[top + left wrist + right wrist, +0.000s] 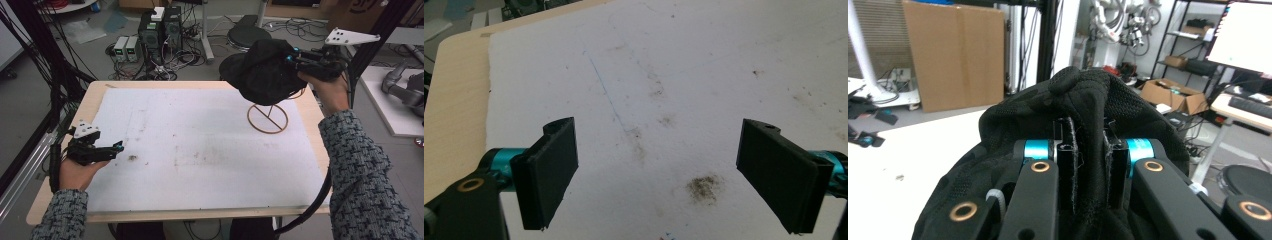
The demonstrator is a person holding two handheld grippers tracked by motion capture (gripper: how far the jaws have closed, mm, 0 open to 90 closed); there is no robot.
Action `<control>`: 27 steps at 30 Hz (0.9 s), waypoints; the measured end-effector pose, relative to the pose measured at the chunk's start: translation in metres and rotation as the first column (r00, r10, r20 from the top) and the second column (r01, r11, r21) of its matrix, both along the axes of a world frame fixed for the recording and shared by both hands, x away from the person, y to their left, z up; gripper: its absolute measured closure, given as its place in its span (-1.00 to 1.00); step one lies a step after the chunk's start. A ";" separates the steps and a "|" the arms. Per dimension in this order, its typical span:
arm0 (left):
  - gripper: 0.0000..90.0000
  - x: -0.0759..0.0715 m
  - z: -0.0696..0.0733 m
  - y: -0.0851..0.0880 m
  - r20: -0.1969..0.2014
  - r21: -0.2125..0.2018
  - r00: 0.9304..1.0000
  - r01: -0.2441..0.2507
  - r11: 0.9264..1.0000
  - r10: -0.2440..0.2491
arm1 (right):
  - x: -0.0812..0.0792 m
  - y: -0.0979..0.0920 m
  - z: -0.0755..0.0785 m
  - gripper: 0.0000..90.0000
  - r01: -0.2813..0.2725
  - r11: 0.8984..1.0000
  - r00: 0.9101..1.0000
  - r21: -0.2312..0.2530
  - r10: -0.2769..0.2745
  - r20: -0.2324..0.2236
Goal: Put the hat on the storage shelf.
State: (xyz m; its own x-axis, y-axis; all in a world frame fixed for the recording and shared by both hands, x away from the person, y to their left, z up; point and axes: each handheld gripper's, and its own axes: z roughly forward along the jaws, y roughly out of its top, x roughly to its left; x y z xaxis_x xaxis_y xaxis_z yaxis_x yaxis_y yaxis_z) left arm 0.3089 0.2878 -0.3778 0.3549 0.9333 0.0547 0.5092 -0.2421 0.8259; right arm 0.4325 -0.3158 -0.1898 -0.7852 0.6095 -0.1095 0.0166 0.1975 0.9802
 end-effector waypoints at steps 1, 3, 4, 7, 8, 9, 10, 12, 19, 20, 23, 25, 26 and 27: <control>-0.62 0.000 0.000 0.000 -0.002 0.001 1.000 0.000 1.000 0.000 | 0.002 -0.007 0.001 0.82 0.012 1.000 1.000 0.009 -0.012 0.007; -0.62 0.000 -0.001 0.000 -0.003 0.001 1.000 -0.002 1.000 0.002 | 0.003 -0.010 0.001 0.82 0.016 1.000 1.000 0.014 -0.016 0.006; -0.62 0.000 -0.002 0.000 -0.006 0.001 1.000 -0.002 1.000 0.002 | 0.003 -0.013 0.001 0.82 0.025 1.000 1.000 0.018 -0.025 -0.003; -0.62 0.001 -0.003 0.000 -0.007 0.000 1.000 -0.002 1.000 0.002 | 0.005 -0.018 0.001 0.82 0.039 0.999 0.999 0.013 -0.039 0.006; -0.62 0.001 -0.003 0.000 -0.007 -0.001 1.000 0.000 1.000 0.000 | 0.006 -0.020 0.001 0.82 0.044 0.999 0.999 0.012 -0.044 0.006; -0.62 0.001 -0.003 0.000 -0.009 0.001 1.000 0.000 1.000 0.000 | 0.008 -0.024 0.000 0.82 0.054 0.998 0.999 0.014 -0.054 0.009; -0.62 0.001 -0.003 0.000 -0.009 0.003 1.000 0.002 1.000 -0.002 | 0.008 -0.024 0.000 0.82 0.054 0.998 0.999 0.014 -0.054 0.009; -0.62 0.000 -0.003 0.000 -0.008 0.001 1.000 0.001 1.000 -0.001 | 0.010 -0.027 -0.001 0.81 0.065 0.998 0.998 0.018 -0.065 -0.001; -0.62 -0.002 -0.004 0.003 -0.011 -0.001 1.000 -0.011 1.000 0.011 | 0.019 -0.039 -0.009 0.80 0.090 0.996 0.996 -0.001 -0.090 -0.013; -0.62 -0.003 -0.005 0.004 -0.013 -0.003 1.000 -0.011 1.000 0.011 | 0.020 -0.040 -0.011 0.80 0.091 0.996 0.996 -0.001 -0.091 -0.019; -0.62 -0.004 -0.005 0.004 -0.014 -0.003 1.000 -0.013 1.000 0.013 | 0.025 -0.043 -0.020 0.80 0.109 0.994 0.993 -0.027 -0.110 -0.031; -0.62 -0.004 -0.005 0.004 -0.014 -0.005 1.000 -0.014 1.000 0.014 | 0.026 -0.044 -0.022 0.80 0.113 0.993 0.992 -0.028 -0.114 -0.044; -0.62 -0.004 -0.005 0.004 -0.013 -0.005 1.000 -0.015 1.000 0.015 | 0.026 -0.046 -0.023 0.80 0.117 0.993 0.992 -0.023 -0.118 -0.047; -0.62 -0.004 -0.005 0.005 -0.013 -0.003 1.000 -0.015 1.000 0.014 | 0.027 -0.047 -0.025 0.80 0.118 0.993 0.992 -0.017 -0.119 -0.053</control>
